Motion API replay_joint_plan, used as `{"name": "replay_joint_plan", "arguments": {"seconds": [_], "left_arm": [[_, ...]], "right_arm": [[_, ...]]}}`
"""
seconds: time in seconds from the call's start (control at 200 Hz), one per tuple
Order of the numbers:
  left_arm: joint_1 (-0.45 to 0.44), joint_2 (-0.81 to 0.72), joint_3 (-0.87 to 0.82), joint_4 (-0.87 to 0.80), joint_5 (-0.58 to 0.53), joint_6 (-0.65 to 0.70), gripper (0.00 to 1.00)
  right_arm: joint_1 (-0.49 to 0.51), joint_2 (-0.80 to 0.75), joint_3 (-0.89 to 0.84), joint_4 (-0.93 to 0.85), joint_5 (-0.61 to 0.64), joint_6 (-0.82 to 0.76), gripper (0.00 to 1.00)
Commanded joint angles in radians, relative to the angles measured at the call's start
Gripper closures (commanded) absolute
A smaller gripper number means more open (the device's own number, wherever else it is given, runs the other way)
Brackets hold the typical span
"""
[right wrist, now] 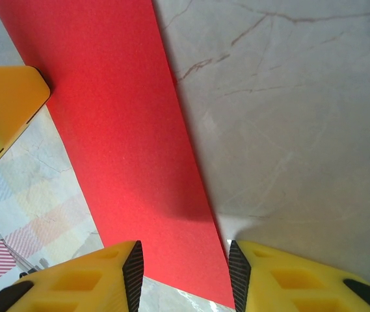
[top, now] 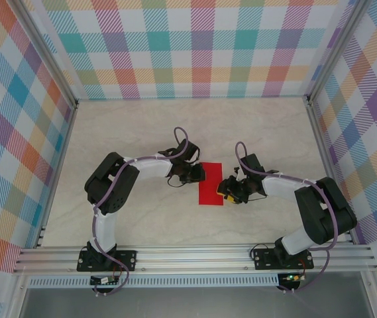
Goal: Fold a paper plane with a square sheet of paper (pick it up from the middle)
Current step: Third fold the triangle at the center of the table.
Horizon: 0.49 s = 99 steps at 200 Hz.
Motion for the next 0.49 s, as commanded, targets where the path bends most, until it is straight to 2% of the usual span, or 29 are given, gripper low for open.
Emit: {"name": "replay_joint_plan", "arguments": {"seconds": [0.0, 0.26, 0.49], "left_arm": [[0.012, -0.009, -0.042, 0.009, 0.032, -0.019, 0.87], [0.033, -0.034, -0.101, 0.048, 0.052, -0.031, 0.86], [0.047, -0.041, -0.122, 0.054, 0.064, -0.021, 0.86]], "right_arm": [[0.003, -0.008, 0.005, 0.037, -0.022, -0.014, 0.58], [0.003, -0.014, 0.005, 0.046, -0.027, -0.006, 0.57], [-0.002, -0.042, 0.026, -0.007, 0.021, -0.029, 0.57]]}}
